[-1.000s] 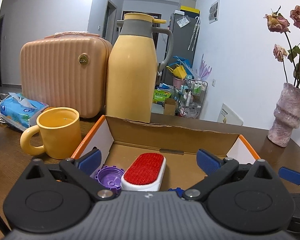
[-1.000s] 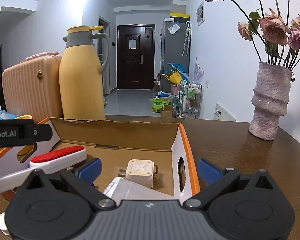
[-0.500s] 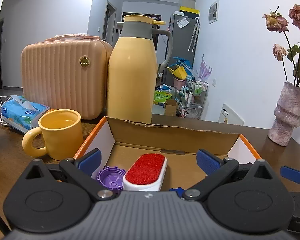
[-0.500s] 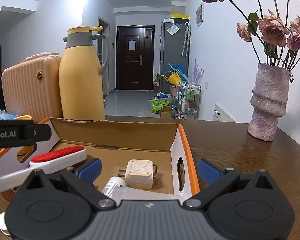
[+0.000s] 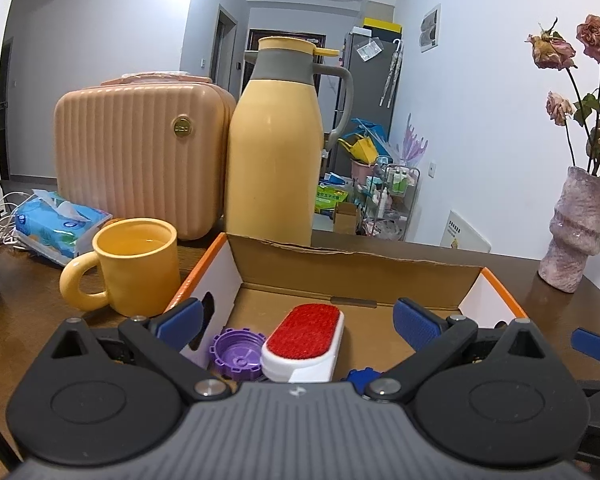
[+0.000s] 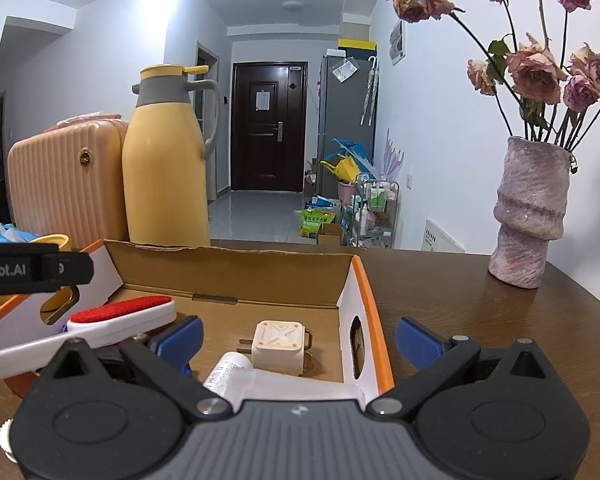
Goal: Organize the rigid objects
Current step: 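Withdraw both tools from the box toward the white cap and tape roll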
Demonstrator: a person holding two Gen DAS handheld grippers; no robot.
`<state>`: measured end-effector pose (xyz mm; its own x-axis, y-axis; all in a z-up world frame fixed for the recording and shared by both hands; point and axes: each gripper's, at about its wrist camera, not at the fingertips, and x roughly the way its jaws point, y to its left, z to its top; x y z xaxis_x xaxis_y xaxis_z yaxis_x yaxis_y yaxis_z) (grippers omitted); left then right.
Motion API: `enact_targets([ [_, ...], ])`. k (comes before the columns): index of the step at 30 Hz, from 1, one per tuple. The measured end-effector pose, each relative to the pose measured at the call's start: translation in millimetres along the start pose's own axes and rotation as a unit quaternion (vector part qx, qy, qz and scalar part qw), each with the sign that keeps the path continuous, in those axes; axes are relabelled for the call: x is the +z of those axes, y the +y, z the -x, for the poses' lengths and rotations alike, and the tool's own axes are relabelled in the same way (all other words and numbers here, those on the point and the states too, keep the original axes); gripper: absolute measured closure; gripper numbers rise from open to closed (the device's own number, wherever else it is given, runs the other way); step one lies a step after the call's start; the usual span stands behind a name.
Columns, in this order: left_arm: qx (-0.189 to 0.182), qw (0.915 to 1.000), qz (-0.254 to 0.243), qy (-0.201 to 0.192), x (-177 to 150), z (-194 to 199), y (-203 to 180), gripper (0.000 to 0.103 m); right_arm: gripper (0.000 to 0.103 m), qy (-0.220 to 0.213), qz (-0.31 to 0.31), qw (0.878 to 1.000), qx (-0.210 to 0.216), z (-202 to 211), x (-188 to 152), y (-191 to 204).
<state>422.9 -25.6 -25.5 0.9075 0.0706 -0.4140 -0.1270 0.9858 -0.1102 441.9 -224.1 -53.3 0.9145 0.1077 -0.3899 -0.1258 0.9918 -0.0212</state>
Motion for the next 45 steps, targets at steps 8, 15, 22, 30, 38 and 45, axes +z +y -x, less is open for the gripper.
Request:
enact_targets([
  [8,0.01,0.9999,0.0,-0.006,-5.6,11.5,7.1,0.0,0.0,-0.013,-0.004,1.0,-0.007,19.4,-7.4,-3.6],
  [15,0.015,0.9997,-0.013,-0.017,-14.2,27.3,10.4,0.0,0.0,-0.026,-0.002,1.0,-0.01,37.3,-14.9,-2.9],
  [22,0.014,0.9993,-0.022,-0.026,-24.7,47.9,16.0,0.0,0.0,-0.036,0.011,0.999,-0.005,59.2,-27.8,1.6],
  [30,0.004,0.9992,-0.028,-0.03,-36.3,70.6,21.4,0.0,0.0,-0.037,0.018,0.999,0.0,81.4,-43.4,5.9],
  [38,-0.008,0.9994,-0.029,-0.017,-50.3,88.8,31.1,0.0,0.0,-0.028,0.028,0.999,0.007,99.9,-60.9,10.1],
  [45,-0.02,0.999,-0.039,-0.003,-63.6,102.3,36.4,0.0,0.0,-0.018,0.034,0.999,0.012,114.6,-73.8,13.6],
])
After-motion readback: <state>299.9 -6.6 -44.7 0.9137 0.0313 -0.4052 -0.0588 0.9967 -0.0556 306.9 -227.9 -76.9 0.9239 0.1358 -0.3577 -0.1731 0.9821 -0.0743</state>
